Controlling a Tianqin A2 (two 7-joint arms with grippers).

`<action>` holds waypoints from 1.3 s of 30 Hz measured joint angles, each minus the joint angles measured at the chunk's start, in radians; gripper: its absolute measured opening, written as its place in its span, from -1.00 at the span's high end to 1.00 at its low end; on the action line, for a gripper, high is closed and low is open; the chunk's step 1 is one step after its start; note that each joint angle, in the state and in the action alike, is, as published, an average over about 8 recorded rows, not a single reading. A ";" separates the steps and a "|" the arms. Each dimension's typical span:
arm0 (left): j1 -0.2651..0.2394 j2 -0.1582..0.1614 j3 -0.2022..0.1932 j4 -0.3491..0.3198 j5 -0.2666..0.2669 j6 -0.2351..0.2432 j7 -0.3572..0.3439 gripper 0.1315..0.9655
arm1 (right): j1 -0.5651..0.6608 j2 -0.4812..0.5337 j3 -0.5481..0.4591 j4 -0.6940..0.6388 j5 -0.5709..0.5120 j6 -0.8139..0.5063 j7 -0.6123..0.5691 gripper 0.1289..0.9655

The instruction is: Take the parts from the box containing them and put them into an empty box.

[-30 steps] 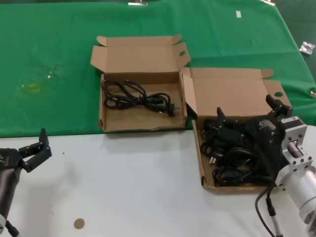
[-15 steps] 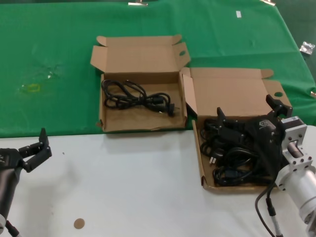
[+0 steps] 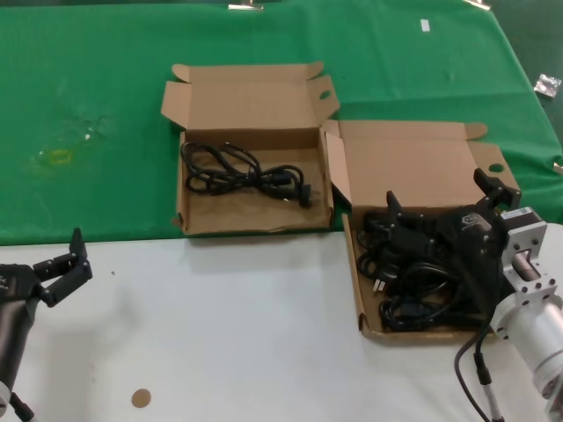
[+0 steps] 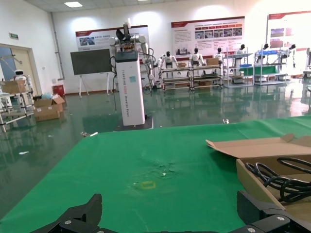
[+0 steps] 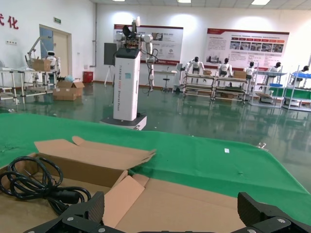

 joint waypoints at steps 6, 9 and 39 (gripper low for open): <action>0.000 0.000 0.000 0.000 0.000 0.000 0.000 -1.00 | 0.000 0.000 0.000 0.000 0.000 0.000 0.000 -1.00; 0.000 0.000 0.000 0.000 0.000 0.000 0.000 -1.00 | 0.000 0.000 0.000 0.000 0.000 0.000 0.000 -1.00; 0.000 0.000 0.000 0.000 0.000 0.000 0.000 -1.00 | 0.000 0.000 0.000 0.000 0.000 0.000 0.000 -1.00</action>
